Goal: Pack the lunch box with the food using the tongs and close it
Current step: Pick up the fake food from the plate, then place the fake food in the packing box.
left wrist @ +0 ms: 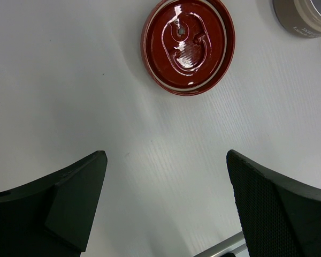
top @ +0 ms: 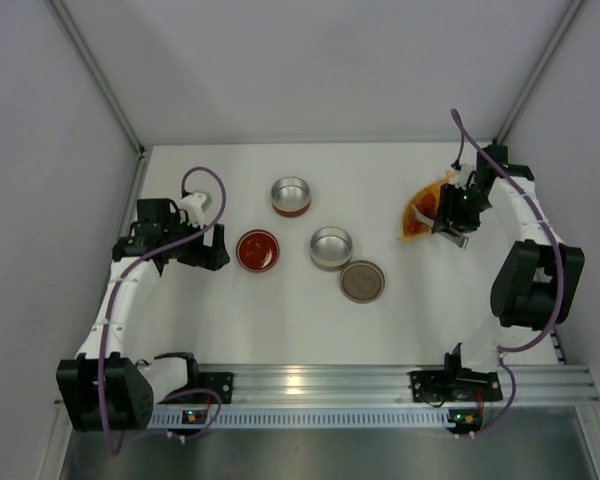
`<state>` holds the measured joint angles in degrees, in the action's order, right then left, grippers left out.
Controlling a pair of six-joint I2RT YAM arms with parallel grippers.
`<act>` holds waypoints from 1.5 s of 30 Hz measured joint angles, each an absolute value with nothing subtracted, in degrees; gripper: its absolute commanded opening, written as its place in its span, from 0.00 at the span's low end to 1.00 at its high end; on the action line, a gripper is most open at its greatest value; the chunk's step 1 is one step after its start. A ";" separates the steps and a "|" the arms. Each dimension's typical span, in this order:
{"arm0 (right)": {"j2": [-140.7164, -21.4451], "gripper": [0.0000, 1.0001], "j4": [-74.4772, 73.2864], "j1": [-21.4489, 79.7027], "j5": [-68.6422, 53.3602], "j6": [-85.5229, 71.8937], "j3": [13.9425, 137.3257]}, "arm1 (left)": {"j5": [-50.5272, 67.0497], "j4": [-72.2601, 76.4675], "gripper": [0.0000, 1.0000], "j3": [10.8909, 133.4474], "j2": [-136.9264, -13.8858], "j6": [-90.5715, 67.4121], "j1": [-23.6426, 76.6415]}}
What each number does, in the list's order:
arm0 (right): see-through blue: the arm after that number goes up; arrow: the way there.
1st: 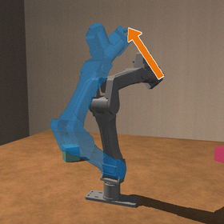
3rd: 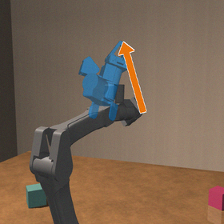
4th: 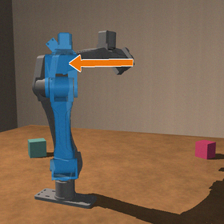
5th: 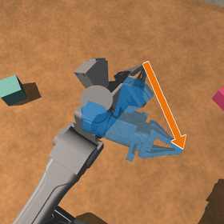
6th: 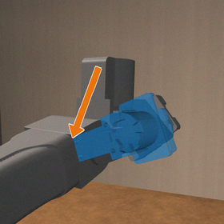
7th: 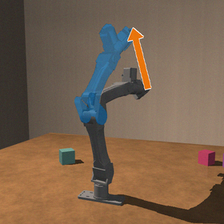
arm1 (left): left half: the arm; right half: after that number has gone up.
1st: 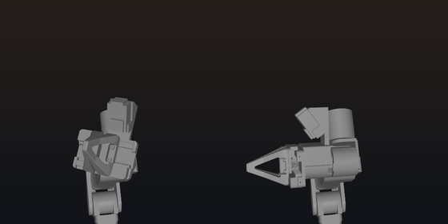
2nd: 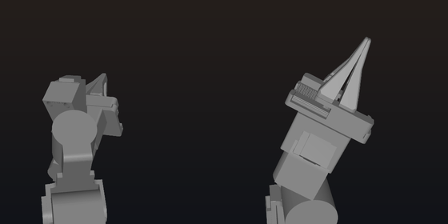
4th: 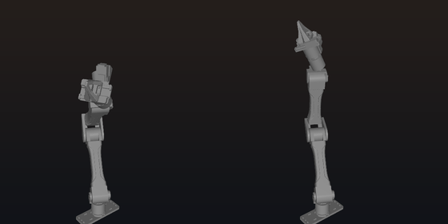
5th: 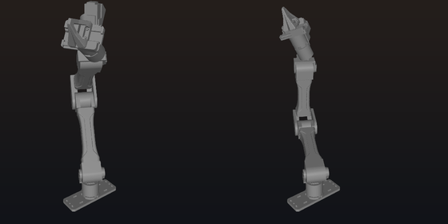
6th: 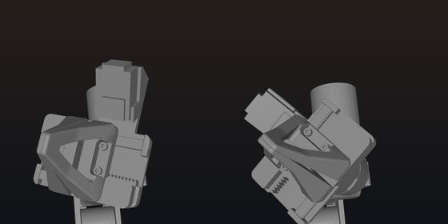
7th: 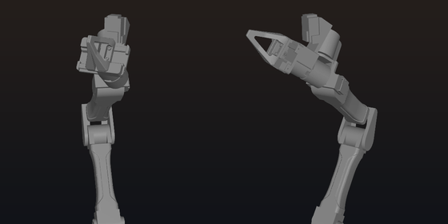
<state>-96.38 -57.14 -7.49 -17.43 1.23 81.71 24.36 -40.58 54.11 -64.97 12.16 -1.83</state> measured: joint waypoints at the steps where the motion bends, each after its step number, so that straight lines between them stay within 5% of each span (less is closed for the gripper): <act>1: -96.64 0.43 -57.14 -7.49 -17.50 1.23 81.71 | 24.36 -40.47 0.98 54.02 -64.97 12.16 -1.83; 8: -97.82 0.34 -57.10 -7.49 -17.96 1.21 81.76 | 24.32 -40.12 0.98 53.82 -64.97 12.16 -1.83; 22: -97.89 0.00 -57.87 -8.12 -20.27 0.93 84.55 | 23.49 -39.88 0.98 53.78 -64.97 12.14 -1.83; 45: -94.70 0.00 -59.57 -9.45 -20.78 4.84 89.67 | 23.11 -39.90 0.98 53.78 -64.97 12.16 -1.83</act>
<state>-94.70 -59.57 -9.45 -20.78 4.84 89.67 23.11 -39.90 53.78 -64.97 12.16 -1.83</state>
